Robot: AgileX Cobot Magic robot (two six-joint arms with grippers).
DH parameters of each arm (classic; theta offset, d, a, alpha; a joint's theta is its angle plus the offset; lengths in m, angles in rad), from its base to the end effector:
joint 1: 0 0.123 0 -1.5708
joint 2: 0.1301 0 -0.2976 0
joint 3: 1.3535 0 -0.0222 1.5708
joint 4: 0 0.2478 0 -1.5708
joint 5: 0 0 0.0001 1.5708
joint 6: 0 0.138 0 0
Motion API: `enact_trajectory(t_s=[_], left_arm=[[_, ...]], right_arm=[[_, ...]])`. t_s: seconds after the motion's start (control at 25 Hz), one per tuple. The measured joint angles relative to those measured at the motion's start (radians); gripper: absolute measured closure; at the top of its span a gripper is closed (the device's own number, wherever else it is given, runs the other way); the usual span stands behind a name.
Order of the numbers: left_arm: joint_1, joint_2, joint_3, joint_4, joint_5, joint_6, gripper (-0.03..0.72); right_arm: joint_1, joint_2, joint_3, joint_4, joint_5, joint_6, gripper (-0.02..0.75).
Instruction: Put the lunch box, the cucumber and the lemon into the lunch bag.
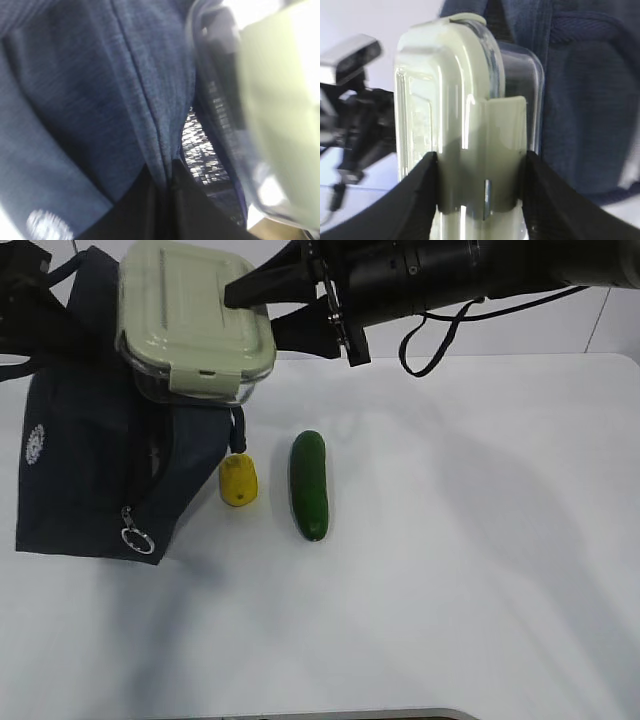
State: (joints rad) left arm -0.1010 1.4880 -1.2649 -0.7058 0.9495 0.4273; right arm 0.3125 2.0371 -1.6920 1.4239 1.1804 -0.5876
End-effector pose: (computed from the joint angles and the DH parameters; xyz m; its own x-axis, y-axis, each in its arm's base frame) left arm 0.3215 -0.1058 0.3132 -0.8229 0.0550 -0.5655 0.3630 0.8167 -0.4486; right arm 0.3973 0.2611 0.2960 -0.9239 -0.0545 -0.3788 -0.3810 0.2243 0.8970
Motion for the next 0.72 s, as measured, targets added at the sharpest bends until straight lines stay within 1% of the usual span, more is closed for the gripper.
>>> enact_trajectory(t_s=[0.16, 0.36, 0.6, 0.72], left_arm=[[0.000, 0.000, 0.000, -0.067, 0.002, 0.029, 0.685], [0.000, 0.000, 0.000, -0.113, 0.018, 0.060, 0.685], [0.000, 0.000, 0.000, -0.173, 0.053, 0.072, 0.685], [0.000, 0.000, 0.000, -0.191, 0.053, 0.078, 0.685]], right_arm=[[0.000, 0.000, 0.000, -0.109, 0.000, 0.000, 0.360], [0.000, 0.000, 0.000, -0.196, -0.025, 0.000, 0.361], [0.000, 0.000, 0.000, -0.248, -0.101, 0.002, 0.361], [0.000, 0.000, 0.000, -0.216, -0.121, 0.002, 0.361]])
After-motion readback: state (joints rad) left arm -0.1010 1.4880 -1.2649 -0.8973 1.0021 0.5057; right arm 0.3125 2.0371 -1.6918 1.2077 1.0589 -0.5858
